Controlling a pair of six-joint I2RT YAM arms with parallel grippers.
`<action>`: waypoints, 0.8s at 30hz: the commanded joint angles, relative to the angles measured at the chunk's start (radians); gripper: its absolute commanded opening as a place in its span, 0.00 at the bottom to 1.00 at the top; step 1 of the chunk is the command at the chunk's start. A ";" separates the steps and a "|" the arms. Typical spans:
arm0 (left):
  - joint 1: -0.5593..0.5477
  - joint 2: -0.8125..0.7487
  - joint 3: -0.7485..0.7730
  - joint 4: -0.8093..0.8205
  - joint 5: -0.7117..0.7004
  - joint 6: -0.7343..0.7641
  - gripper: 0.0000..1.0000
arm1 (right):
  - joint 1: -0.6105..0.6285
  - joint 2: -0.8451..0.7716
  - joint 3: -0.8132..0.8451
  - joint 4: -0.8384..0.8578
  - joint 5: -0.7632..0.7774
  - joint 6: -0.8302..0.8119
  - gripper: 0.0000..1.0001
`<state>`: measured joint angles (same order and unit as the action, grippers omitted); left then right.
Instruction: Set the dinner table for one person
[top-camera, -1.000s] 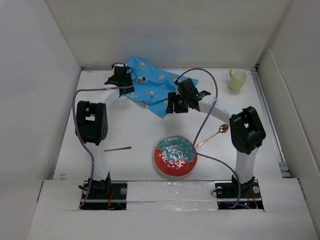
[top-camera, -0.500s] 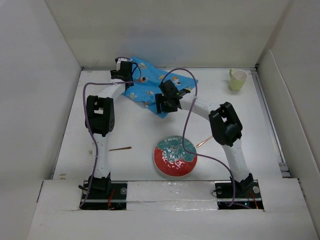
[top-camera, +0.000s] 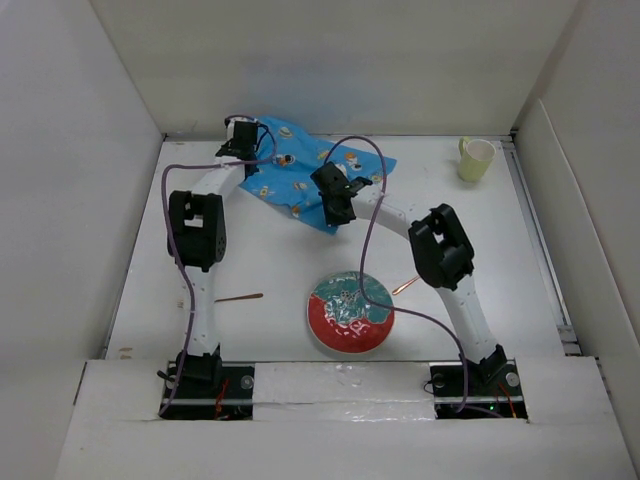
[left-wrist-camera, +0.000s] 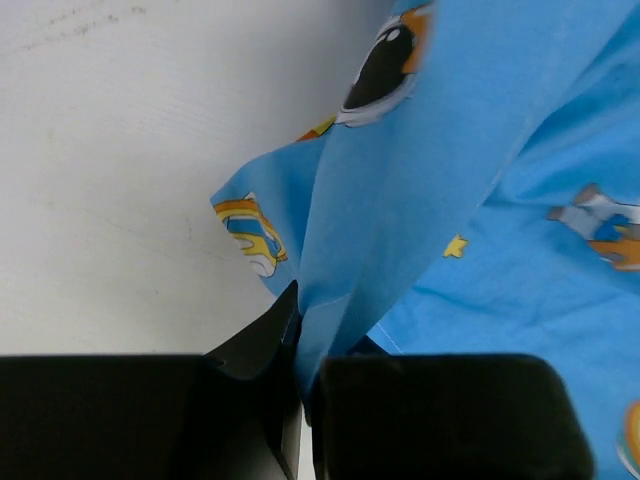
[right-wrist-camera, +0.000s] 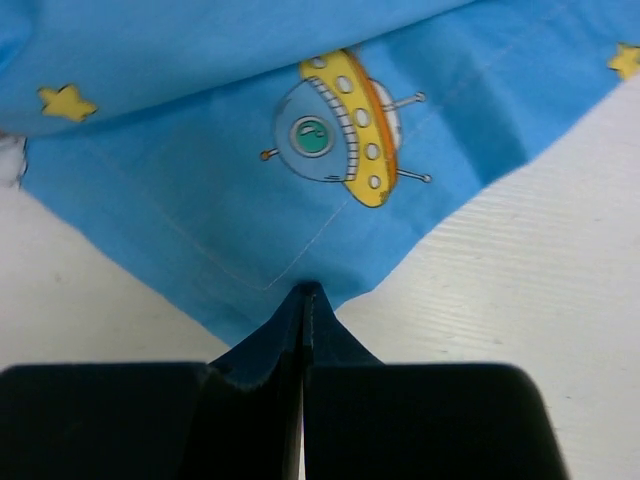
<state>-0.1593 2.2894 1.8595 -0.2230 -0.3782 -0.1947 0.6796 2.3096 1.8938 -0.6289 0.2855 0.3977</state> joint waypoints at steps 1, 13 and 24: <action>0.007 -0.194 0.008 0.008 0.076 -0.022 0.00 | -0.074 -0.083 -0.057 -0.029 0.069 -0.005 0.00; 0.296 -0.579 -0.448 0.142 0.637 -0.265 0.00 | -0.262 -0.409 -0.391 0.104 -0.083 -0.013 0.00; 0.457 -0.578 -0.660 0.254 0.837 -0.468 0.00 | -0.074 -0.207 -0.276 0.115 -0.232 -0.031 0.70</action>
<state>0.2901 1.7195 1.1839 -0.0246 0.3878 -0.6014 0.5766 2.0483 1.5589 -0.5240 0.0875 0.3790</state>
